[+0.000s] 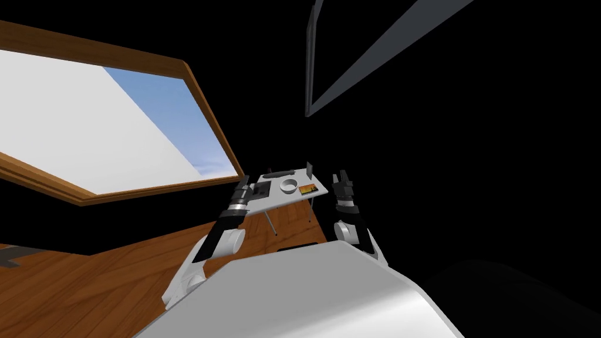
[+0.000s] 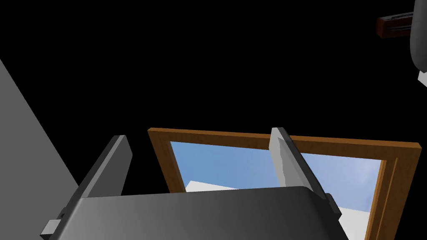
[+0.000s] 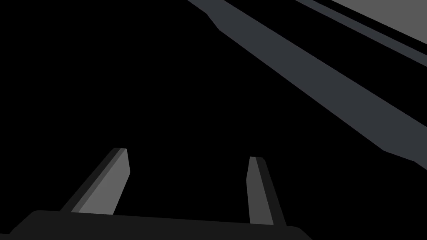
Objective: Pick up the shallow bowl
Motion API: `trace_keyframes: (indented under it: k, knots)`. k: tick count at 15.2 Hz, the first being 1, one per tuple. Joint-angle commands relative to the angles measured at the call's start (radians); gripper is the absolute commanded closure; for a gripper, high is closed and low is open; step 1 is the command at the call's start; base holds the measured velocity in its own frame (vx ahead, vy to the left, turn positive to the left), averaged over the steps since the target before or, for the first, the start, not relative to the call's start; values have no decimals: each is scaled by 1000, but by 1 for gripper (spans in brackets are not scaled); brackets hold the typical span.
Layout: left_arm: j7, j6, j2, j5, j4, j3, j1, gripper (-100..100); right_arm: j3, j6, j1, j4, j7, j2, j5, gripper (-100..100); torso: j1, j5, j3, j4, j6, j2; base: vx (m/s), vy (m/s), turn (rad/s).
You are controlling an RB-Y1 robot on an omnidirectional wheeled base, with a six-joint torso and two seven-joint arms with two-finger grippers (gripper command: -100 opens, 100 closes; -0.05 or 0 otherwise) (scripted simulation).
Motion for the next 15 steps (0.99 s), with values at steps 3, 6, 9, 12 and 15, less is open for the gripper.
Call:
trace_keyframes:
  k: [3, 6, 9, 12, 15]
  knots:
    - [30, 90, 20, 0, 16, 2, -38, -100, 0, 0, 0, 0, 0, 0, 0, 0, 0, 0, 0, 0, 0, 0, 4, -1, -49]
    - [47, 150, 29, -1, 28, 3, -61, -100, 0, 0, 0, 0, 0, 0, 0, 0, 0, 0, 0, 0, 0, 0, 5, -2, -59]
    - [65, 213, 37, -1, 40, 4, -85, -100, 0, 0, 0, 0, 0, 0, 0, 0, 0, 0, 0, 0, 0, 0, 6, -2, -56]
    - [83, 276, 43, -2, 53, 5, -109, -100, 0, 0, 0, 0, 0, 0, 0, 0, 0, 0, 0, 0, 0, 0, 7, -3, -59]
    - [102, 341, 48, -3, 67, 6, -135, -100, 0, 0, 0, 0, 0, 0, 0, 0, 0, 0, 0, 0, 0, 0, 7, -4, -64]
